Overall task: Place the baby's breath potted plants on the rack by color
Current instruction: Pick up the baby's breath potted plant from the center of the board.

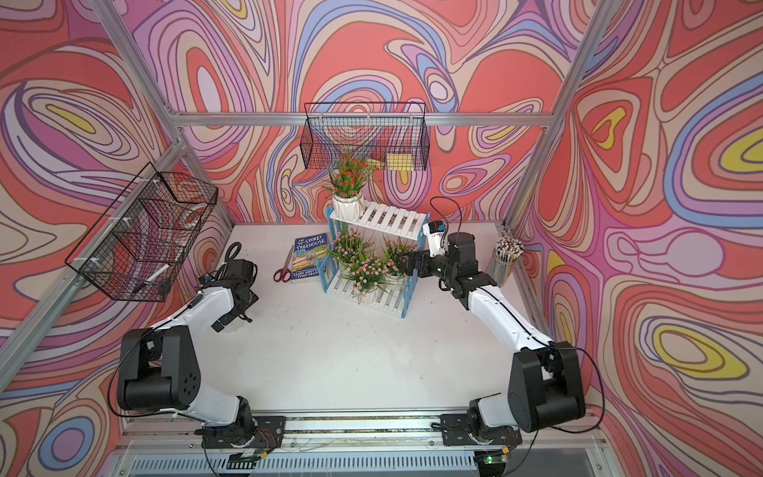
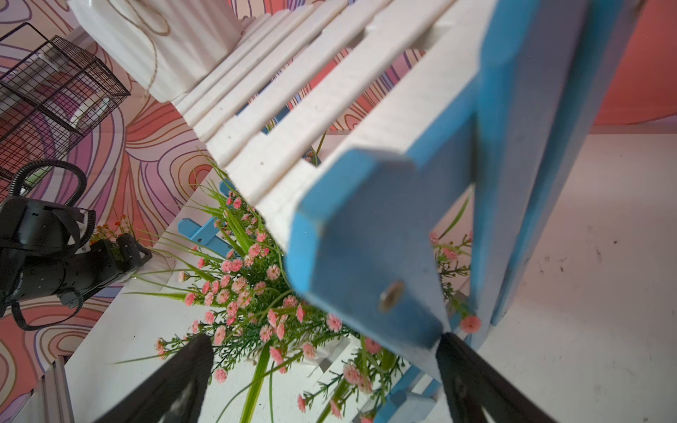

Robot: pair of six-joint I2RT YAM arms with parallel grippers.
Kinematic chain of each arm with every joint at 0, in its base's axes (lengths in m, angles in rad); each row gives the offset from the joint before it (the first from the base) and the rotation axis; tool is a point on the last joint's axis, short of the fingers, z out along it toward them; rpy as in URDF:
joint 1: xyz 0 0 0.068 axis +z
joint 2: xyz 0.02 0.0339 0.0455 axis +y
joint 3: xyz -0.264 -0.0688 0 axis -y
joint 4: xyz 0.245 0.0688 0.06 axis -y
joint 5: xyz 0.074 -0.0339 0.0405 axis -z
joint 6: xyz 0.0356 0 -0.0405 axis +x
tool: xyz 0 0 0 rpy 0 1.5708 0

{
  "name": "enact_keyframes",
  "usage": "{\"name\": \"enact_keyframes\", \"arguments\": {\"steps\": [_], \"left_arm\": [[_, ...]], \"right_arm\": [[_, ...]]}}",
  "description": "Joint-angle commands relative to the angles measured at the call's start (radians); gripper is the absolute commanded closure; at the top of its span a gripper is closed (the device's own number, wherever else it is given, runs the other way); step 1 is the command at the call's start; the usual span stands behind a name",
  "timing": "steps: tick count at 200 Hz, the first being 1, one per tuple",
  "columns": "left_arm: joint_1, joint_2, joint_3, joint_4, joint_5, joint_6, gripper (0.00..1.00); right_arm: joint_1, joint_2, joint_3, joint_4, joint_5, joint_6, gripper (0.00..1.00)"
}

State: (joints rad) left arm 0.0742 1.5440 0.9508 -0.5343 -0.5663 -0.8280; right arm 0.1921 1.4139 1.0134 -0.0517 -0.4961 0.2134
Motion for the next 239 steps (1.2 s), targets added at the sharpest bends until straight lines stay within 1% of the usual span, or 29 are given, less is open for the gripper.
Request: {"name": "enact_keyframes", "arguments": {"steps": [1, 32, 83, 174, 210, 239], "left_arm": [[0.01, 0.026, 0.039, -0.018, -0.048, 0.006, 0.0], [0.02, 0.061, 0.068, -0.037, -0.049, 0.012, 0.0], [0.039, 0.058, 0.045, -0.028, -0.032, 0.003, 0.0], [0.073, 0.104, 0.073, -0.023, 0.029, 0.003, 0.01], [0.078, 0.109, 0.074, -0.006, 0.033, 0.007, 0.09], [0.077, 0.107, 0.072, 0.001, 0.035, 0.006, 0.23]], "right_arm": [[0.009, -0.013, -0.016, 0.017, -0.015, -0.019, 0.02], [0.008, -0.013, -0.016, 0.014, -0.019, -0.027, 0.02], [0.007, -0.007, -0.019, 0.018, -0.03, -0.026, 0.02], [0.007, -0.02, -0.025, 0.003, -0.024, -0.04, 0.02], [0.008, -0.017, -0.024, 0.001, -0.024, -0.039, 0.02], [0.008, -0.019, -0.023, -0.003, -0.024, -0.042, 0.02]]}}
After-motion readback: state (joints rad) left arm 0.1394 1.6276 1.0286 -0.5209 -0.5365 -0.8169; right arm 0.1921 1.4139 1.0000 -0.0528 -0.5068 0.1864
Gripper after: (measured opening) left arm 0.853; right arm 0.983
